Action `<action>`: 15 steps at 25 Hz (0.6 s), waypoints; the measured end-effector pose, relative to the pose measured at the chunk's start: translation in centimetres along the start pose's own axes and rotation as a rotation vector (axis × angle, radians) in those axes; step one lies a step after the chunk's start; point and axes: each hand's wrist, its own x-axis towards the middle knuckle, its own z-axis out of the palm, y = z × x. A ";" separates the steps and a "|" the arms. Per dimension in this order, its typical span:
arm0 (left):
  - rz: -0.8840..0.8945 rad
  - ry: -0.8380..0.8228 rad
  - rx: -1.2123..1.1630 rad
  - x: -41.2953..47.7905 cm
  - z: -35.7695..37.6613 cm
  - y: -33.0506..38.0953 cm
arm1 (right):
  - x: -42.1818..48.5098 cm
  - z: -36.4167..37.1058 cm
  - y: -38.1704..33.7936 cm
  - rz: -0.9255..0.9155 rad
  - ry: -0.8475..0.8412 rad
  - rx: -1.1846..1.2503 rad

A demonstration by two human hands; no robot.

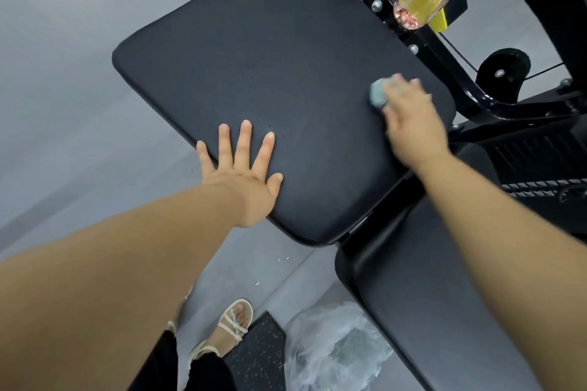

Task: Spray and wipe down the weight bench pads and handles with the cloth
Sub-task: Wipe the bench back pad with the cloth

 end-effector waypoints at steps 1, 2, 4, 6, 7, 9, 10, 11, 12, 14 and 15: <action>0.000 0.005 0.011 0.0 0.1 0.0 | 1.5 -0.3 0.7 0.176 -0.002 0.002; 0.005 0.007 0.018 0.1 0.1 0.1 | 2.6 -0.2 0.4 0.308 0.014 -0.038; 0.011 0.007 0.017 0.1 0.2 0.0 | 3.3 0.5 -2.6 0.403 0.022 -0.113; 0.011 0.008 0.012 0.0 0.1 0.0 | 1.6 2.3 -7.1 0.272 0.021 -0.070; 0.009 0.011 0.014 0.1 0.1 0.0 | -0.4 3.2 -9.4 0.134 0.038 -0.033; 0.012 0.012 0.028 0.0 0.1 0.0 | -4.9 3.8 -12.7 -0.158 -0.008 0.034; 0.016 0.008 0.032 0.0 0.0 0.0 | -6.3 3.6 -12.7 -0.316 -0.063 0.043; 0.017 0.005 0.028 0.0 0.0 0.0 | -6.3 3.0 -11.5 -0.463 -0.123 0.043; 0.017 0.010 0.020 0.0 0.0 0.0 | -5.3 2.5 -9.6 -0.576 -0.139 0.031; 0.017 0.013 0.002 0.2 0.0 -0.1 | -1.4 1.7 -5.7 -0.501 -0.090 0.000; 0.020 0.011 0.003 0.2 0.0 0.0 | 0.9 1.3 -4.0 -0.319 -0.057 -0.006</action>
